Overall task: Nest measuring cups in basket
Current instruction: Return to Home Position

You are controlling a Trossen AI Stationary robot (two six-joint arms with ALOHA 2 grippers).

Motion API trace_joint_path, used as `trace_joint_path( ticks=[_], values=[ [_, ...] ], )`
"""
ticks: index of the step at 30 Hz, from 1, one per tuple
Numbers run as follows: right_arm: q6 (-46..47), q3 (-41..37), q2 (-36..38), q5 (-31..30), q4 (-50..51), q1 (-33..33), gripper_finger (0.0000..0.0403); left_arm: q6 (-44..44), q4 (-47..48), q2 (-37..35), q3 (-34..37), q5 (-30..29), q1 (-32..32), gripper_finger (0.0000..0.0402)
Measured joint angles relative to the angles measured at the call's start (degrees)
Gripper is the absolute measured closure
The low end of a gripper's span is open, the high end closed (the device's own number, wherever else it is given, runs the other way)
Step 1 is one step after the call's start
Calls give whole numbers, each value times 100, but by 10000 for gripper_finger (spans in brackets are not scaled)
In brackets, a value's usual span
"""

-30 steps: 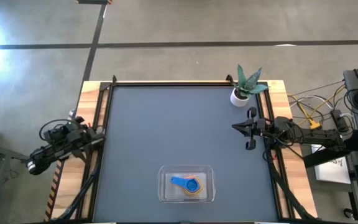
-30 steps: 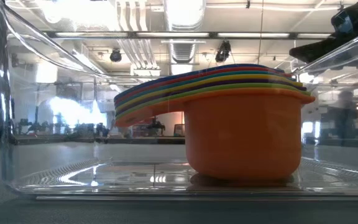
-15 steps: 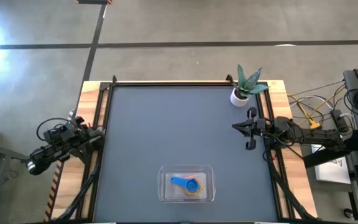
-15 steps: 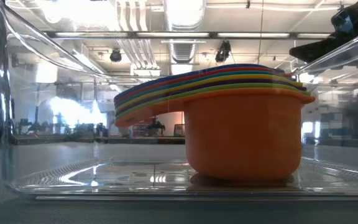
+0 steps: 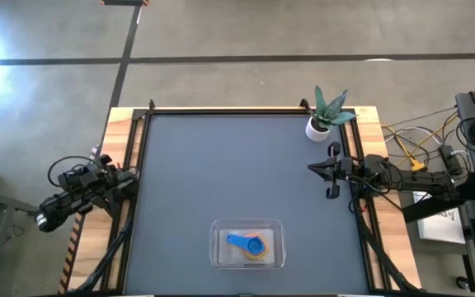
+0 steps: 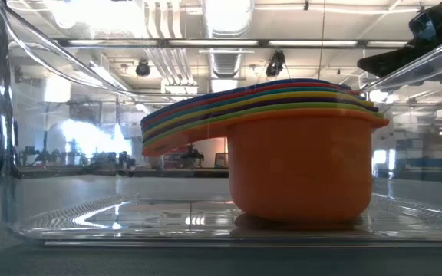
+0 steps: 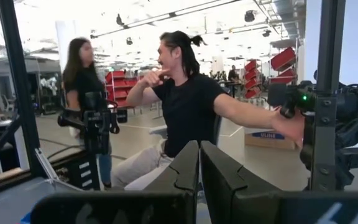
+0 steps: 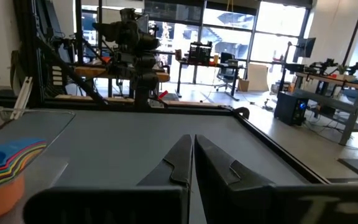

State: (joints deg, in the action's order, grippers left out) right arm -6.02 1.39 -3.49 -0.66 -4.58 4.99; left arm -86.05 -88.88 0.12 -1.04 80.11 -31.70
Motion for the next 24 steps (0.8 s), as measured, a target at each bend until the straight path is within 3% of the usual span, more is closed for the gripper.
trace_joint_path(
  ticks=[8, 14, 24],
  values=[
    [0, 2, 0, 0, 2, 0, 394, -230, -4, 0, -3, 338, 0, 402],
    [0, 2, 0, 1, 2, 2, 394, 149, -93, 0, -80, 778, 0, 402],
    [0, 2, 0, 0, 3, 1, 394, 171, -94, 0, -58, 792, 0, 402]
  ],
)
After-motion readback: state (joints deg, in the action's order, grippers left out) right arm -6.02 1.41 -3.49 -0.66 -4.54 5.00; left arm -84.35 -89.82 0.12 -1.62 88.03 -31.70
